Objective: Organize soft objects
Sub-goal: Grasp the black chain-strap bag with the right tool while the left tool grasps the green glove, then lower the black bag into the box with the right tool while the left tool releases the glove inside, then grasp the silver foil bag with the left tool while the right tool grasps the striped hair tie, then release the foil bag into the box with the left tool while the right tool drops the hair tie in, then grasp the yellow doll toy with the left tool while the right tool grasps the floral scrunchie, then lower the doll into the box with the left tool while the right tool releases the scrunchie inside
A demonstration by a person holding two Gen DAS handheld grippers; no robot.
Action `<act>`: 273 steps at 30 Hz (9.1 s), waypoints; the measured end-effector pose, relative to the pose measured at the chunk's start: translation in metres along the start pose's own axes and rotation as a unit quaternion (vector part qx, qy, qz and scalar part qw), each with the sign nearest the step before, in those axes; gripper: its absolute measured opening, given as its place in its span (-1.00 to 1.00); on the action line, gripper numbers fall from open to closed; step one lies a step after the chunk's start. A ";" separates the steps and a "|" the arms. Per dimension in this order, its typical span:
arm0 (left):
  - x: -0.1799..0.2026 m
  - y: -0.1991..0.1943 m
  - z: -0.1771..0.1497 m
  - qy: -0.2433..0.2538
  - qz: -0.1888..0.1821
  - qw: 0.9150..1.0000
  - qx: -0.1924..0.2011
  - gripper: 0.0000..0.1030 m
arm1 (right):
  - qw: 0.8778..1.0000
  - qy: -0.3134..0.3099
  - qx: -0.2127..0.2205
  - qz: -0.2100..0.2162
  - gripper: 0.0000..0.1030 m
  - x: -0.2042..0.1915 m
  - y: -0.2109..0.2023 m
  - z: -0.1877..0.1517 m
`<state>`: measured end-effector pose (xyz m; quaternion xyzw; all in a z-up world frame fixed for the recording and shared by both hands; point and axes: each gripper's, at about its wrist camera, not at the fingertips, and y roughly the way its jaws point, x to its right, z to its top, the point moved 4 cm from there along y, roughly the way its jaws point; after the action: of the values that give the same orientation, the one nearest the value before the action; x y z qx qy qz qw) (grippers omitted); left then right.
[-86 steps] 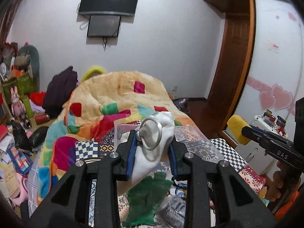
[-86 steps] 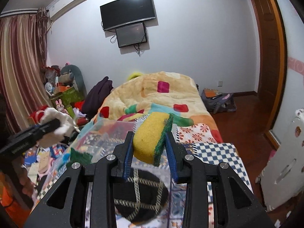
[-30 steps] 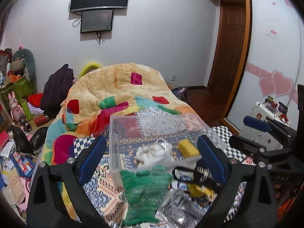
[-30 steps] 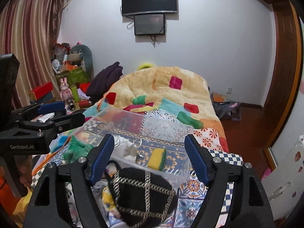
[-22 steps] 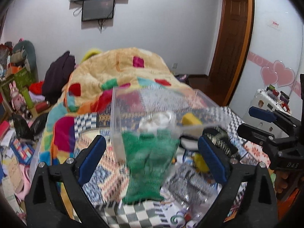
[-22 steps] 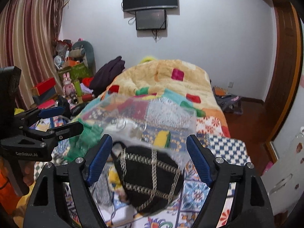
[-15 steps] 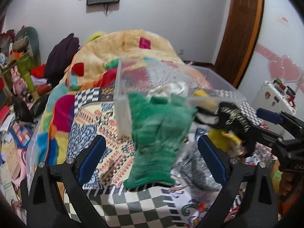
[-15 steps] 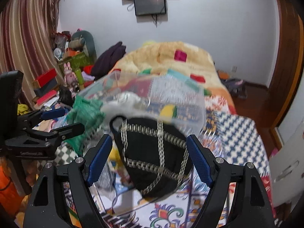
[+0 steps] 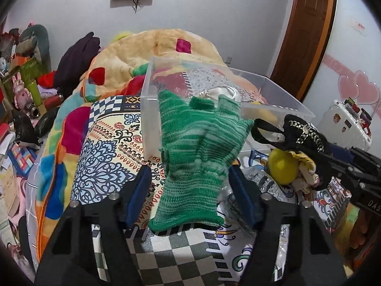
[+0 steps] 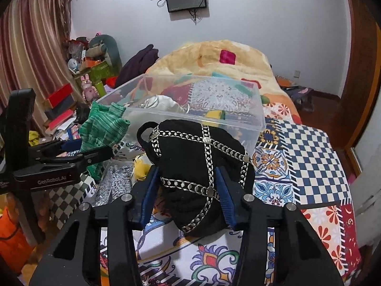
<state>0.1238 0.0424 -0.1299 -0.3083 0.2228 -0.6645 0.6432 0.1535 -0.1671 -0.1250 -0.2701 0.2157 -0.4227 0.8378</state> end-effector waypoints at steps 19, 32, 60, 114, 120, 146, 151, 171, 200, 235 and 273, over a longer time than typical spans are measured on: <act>0.009 -0.040 0.004 0.021 0.001 0.998 0.055 -0.69 | 0.999 0.022 0.043 0.016 -0.53 0.008 -0.035 0.006; 0.013 -0.079 0.032 0.016 -0.014 0.992 0.123 -0.69 | 0.995 0.030 0.091 0.030 -0.59 0.011 -0.065 0.025; 0.002 0.016 0.099 0.017 -0.032 0.999 0.036 -0.69 | 0.992 0.015 0.124 0.002 -0.62 0.014 -0.002 0.105; 0.046 -0.002 0.008 0.035 -0.053 0.998 -0.026 0.41 | 0.999 -0.011 -0.002 -0.042 0.27 0.026 0.010 0.022; 0.060 0.005 -0.007 0.054 -0.047 0.996 -0.045 0.41 | 0.999 0.008 -0.030 -0.041 0.27 0.035 0.018 0.004; 0.047 -0.011 -0.020 0.035 -0.066 0.997 -0.017 -0.50 | 0.999 0.044 -0.010 -0.029 -0.88 0.054 -0.016 -0.018; 0.048 -0.024 -0.012 0.039 -0.062 0.997 0.003 -0.59 | 0.999 0.039 0.018 -0.025 -0.88 0.048 -0.031 -0.004; 0.029 -0.058 0.079 0.039 -0.030 0.991 0.121 -0.59 | 0.994 0.012 0.106 -0.008 -0.88 0.026 -0.039 0.070; 0.016 0.028 0.088 0.054 0.020 0.997 0.050 -0.35 | 1.000 -0.010 -0.007 -0.015 -0.85 0.016 0.051 0.069; 0.060 0.010 0.022 0.040 -0.036 0.998 -0.014 0.80 | 0.999 0.012 -0.046 -0.023 0.39 0.041 0.022 0.001; 0.082 -0.013 0.029 0.055 -0.058 0.997 0.013 -0.17 | 1.000 0.013 0.022 0.003 -0.59 0.031 -0.037 0.006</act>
<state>0.1367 -0.0352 -0.0900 -0.2754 0.2309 -0.7193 0.5945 0.1523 -0.2097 -0.1015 -0.2460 0.2178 -0.4284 0.8417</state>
